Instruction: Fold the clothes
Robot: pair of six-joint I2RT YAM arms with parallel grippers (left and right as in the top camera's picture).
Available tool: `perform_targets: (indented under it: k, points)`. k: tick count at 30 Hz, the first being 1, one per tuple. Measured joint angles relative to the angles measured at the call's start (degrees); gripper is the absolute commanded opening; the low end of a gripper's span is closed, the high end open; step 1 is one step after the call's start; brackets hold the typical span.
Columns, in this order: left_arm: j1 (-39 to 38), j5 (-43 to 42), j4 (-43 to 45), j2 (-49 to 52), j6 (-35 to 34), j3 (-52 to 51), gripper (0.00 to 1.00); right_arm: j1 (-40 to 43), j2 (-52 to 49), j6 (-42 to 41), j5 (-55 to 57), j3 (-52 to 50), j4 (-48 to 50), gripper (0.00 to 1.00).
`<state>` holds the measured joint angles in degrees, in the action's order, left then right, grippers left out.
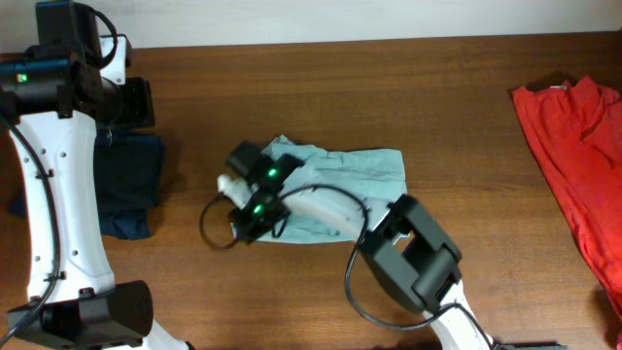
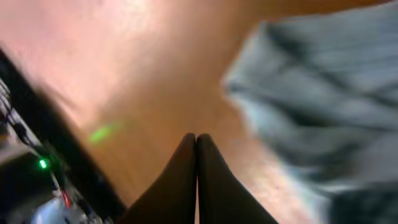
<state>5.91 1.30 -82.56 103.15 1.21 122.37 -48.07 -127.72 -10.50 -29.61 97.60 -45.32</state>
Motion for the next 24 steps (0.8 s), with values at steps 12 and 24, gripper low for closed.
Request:
perform_targets:
  k: [12, 24]
  points:
    - [-1.09, -13.57, 0.17, 0.0, 4.04, -0.31, 0.57, 16.94, 9.6, 1.09, 5.16, 2.95, -14.19, 0.04]
    - [-17.77, -23.41, 13.18, 8.81, 17.77, -10.84, 0.41, 31.56, 12.31, -1.46, 13.68, 3.61, -31.5, 0.1]
